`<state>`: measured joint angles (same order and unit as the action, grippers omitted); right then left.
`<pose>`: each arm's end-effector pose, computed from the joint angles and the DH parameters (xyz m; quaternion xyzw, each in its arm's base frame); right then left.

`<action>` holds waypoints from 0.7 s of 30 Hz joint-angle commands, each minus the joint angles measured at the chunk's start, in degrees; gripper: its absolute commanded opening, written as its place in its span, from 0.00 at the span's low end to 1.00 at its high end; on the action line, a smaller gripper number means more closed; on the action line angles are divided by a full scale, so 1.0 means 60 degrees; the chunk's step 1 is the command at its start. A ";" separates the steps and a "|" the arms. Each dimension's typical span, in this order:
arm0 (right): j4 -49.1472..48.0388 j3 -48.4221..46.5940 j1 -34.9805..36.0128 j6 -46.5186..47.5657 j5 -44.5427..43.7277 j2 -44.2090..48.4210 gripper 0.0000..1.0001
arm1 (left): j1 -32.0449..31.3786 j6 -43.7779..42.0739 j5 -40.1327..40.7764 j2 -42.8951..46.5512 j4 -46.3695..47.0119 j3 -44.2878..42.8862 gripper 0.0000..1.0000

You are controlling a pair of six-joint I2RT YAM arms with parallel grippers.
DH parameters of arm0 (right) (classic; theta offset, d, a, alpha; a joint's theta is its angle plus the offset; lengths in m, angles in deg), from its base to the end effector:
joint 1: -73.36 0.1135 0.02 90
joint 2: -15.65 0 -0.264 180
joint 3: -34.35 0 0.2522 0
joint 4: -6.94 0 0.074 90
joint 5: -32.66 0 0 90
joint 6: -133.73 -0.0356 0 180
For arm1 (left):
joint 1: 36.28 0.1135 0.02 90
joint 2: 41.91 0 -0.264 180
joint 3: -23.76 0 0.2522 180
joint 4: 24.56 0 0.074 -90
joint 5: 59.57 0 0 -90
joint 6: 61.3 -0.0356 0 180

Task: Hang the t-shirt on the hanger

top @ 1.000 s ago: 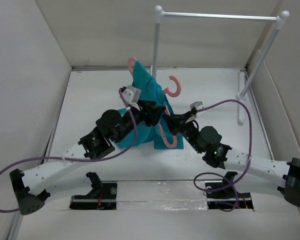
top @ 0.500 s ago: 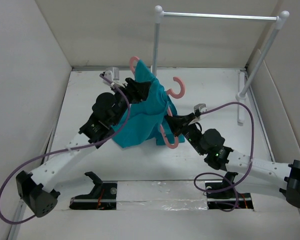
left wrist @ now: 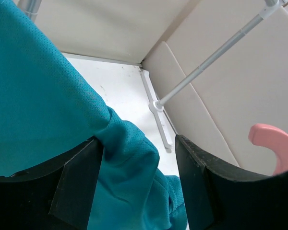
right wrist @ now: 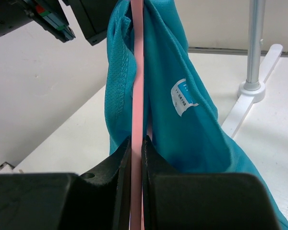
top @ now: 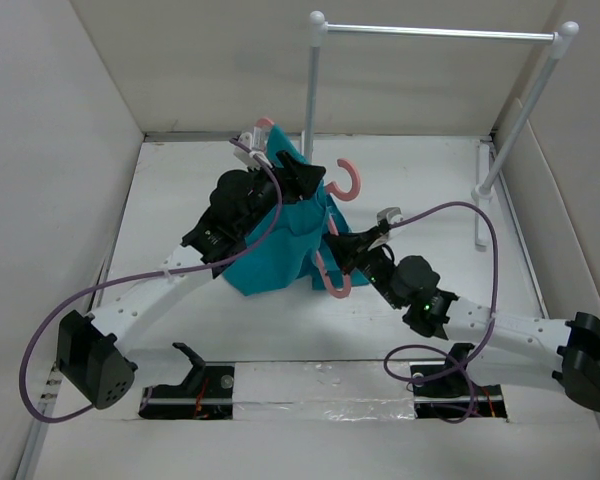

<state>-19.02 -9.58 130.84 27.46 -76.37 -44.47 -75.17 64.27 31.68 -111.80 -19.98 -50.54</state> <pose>0.1371 0.1934 0.2904 -0.1053 0.6393 0.3674 0.6673 0.2254 -0.1808 0.3979 0.0105 0.6494 -0.4544 0.6097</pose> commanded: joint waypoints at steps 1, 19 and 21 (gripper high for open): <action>-0.1113 -0.0566 0.0075 0.0061 0.0241 -0.0204 0.00 | 0.0022 0.0311 -0.0677 -0.0041 0.1175 -0.0019 0.58; -0.1933 -0.1533 0.0250 0.0236 -0.0344 -0.1903 0.00 | 0.0022 0.1468 -0.0590 0.0163 0.2595 0.1650 0.34; -0.1993 -0.1621 0.0250 0.0251 -0.0549 -0.2122 0.00 | 0.0022 0.1571 -0.0459 0.0164 0.2625 0.1754 0.37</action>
<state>-22.82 -15.26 131.34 27.96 -79.29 -56.10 -73.73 71.94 32.60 -112.49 -7.43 -41.40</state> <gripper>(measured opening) 0.133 0.368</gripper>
